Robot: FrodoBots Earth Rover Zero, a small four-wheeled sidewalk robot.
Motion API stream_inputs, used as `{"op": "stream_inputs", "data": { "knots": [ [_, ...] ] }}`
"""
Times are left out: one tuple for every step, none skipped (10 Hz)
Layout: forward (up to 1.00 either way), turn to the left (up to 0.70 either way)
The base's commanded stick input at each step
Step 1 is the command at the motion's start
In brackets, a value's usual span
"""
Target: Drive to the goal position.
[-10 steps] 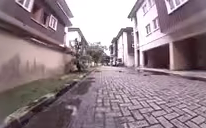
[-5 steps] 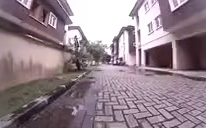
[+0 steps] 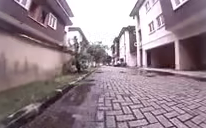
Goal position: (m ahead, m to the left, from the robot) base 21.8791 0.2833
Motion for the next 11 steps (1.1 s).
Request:
{"op": "stream_inputs", "data": {
  "knots": [
    [0.50, -0.25],
    [0.50, -0.31],
    [0.50, 0.00],
    [0.50, 0.00],
    [0.50, 0.00],
    [0.50, 0.00],
    [0.50, 0.00],
    [0.50, 0.00],
    [0.50, 0.00],
    [0.50, 0.00],
    [0.50, 0.00]
  ]
}}
